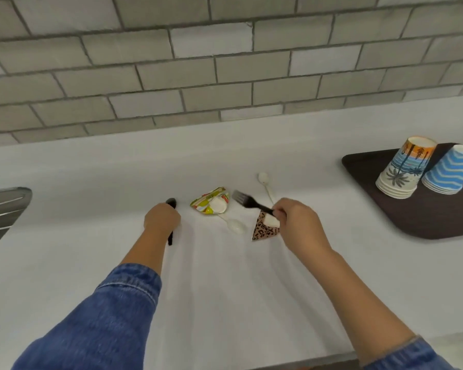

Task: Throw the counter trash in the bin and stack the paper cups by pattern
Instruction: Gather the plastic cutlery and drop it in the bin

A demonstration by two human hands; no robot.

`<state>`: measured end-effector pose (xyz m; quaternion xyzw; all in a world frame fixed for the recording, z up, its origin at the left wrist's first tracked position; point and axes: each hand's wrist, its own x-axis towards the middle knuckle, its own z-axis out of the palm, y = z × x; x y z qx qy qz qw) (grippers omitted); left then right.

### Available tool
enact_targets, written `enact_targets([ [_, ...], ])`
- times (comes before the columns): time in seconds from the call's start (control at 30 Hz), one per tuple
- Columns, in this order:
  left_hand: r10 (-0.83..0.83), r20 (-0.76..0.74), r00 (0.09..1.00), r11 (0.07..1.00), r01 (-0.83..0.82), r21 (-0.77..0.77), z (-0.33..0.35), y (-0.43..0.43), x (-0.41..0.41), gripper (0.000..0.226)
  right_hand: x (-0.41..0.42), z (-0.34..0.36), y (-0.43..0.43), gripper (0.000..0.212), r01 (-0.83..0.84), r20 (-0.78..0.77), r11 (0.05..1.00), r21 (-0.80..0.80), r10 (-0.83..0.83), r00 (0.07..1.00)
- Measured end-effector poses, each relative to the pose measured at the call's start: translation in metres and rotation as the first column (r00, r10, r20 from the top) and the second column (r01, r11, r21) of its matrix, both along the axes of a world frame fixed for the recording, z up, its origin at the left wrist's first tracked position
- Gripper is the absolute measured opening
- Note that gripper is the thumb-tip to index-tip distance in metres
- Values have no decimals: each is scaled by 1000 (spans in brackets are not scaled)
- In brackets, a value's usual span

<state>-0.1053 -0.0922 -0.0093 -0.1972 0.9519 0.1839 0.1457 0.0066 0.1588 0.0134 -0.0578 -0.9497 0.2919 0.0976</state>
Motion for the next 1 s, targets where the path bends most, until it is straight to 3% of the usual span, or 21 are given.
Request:
enact_targets([
  [0.17,-167,-17,986,949,156,-273,-12,0,4,53,-71,-7,16,25,102,120,990,-94,-91,989],
  [0.27,-113,-42,993,943,94,-319,-24,3,7,53,-102,-22,20,60,165,270,986,14,-163,949],
  [0.33,-72,-63,995,953,50,-300,-27,2,10,56,-115,-30,22,65,137,350,986,95,-162,923],
  [0.47,-179,-200,963,932,101,-348,-17,9,22,34,-133,-38,25,44,91,417,987,134,-140,898],
  [0.57,-334,-391,858,942,284,-180,-5,25,27,27,-138,-41,25,34,86,418,989,117,-127,899],
  [0.63,-514,-406,756,852,506,-137,-1,39,28,29,-139,-42,28,32,124,363,987,99,-152,919],
  [0.73,-751,-303,587,643,755,-130,-7,50,27,34,-134,-35,35,32,166,196,986,16,-166,966],
  [0.83,-847,-218,486,523,835,-173,-16,50,15,39,-119,-21,42,31,172,64,978,-116,-165,984],
  [1.0,-903,-128,409,428,840,-333,-21,57,-9,26,-94,-6,47,23,117,0,956,-269,-122,993],
])
